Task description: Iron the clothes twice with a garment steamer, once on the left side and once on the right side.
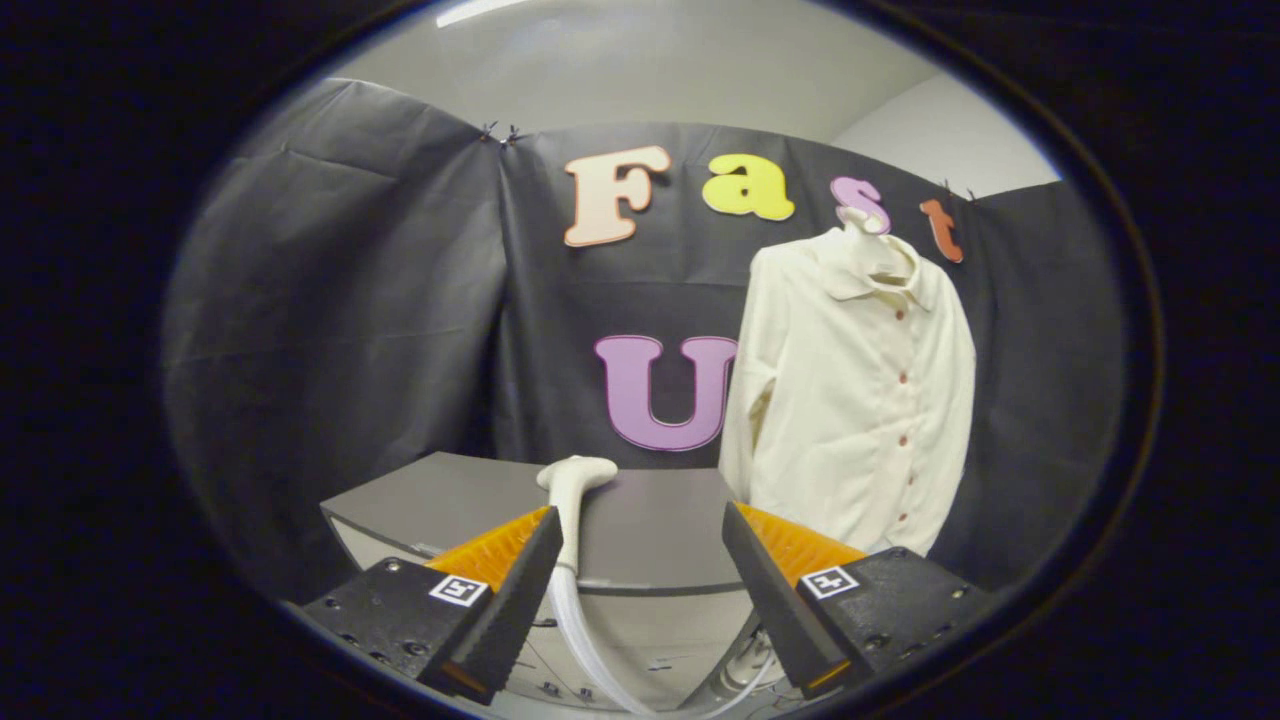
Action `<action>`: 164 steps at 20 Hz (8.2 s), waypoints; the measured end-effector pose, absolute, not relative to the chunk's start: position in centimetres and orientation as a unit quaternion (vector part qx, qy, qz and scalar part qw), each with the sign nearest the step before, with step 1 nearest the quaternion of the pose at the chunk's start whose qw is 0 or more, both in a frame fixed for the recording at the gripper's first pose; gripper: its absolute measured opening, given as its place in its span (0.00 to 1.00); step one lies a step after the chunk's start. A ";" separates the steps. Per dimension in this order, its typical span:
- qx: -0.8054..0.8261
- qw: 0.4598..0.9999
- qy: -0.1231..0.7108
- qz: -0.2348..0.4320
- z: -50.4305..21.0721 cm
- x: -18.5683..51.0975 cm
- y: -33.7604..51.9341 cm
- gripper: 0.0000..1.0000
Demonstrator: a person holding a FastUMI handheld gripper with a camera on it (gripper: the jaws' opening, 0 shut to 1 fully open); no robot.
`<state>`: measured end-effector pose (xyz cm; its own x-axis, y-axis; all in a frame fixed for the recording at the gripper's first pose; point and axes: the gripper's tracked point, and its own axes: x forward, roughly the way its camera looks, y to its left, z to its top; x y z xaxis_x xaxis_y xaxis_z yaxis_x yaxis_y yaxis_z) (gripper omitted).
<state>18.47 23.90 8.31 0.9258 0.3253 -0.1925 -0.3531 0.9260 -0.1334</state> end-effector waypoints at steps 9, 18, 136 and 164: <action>-0.044 0.936 0.257 0.238 0.4 25.3 33.2 0.98; -0.076 0.881 0.410 0.225 -5.2 28.6 35.0 0.97; 0.127 0.953 0.259 0.092 -21.1 34.2 1.0 0.44; 0.089 0.996 -0.004 0.031 19.2 43.6 -12.3 0.43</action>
<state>43.62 -12.26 19.22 0.9980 0.0616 0.0130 -0.0629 0.9824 0.1760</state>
